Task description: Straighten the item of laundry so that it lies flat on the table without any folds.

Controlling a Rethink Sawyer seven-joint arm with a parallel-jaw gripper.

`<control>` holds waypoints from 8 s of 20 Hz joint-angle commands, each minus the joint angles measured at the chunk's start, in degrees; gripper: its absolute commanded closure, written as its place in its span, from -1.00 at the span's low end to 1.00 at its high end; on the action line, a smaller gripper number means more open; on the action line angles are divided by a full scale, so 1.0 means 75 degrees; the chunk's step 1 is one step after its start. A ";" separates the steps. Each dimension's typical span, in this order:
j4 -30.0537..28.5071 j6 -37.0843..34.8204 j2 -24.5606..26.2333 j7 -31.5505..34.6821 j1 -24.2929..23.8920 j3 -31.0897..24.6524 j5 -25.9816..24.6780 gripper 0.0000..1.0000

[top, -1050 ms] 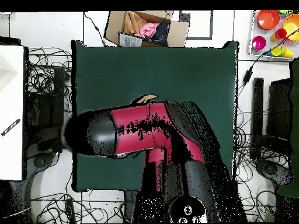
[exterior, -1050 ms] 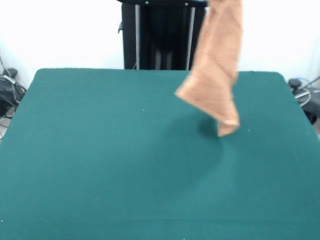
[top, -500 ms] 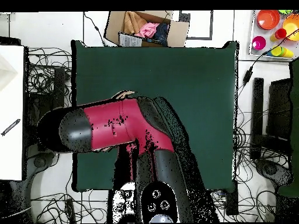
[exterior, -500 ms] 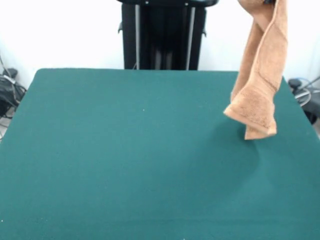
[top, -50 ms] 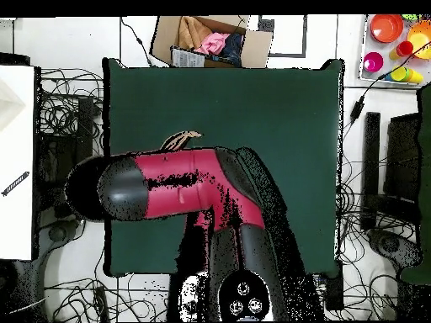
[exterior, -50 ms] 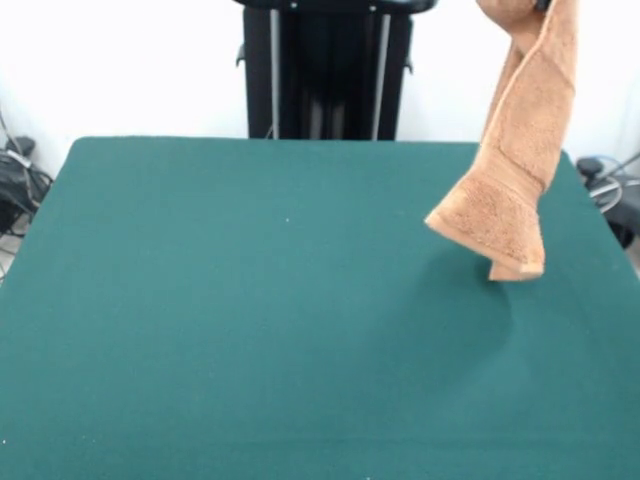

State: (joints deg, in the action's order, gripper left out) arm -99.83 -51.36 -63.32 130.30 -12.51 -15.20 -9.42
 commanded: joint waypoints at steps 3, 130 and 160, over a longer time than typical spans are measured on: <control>-0.1539 0.1480 0.0346 -0.1191 -0.1328 -0.0333 0.0210 1.00; 0.2559 0.2014 0.3900 -0.4519 -0.2375 -0.1780 -0.1778 -1.00; 0.3704 0.0276 0.4047 -0.5927 -0.2631 -0.1992 -0.2108 -1.00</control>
State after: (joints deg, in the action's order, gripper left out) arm -71.31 -46.00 -34.05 99.81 -32.11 -26.38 -23.15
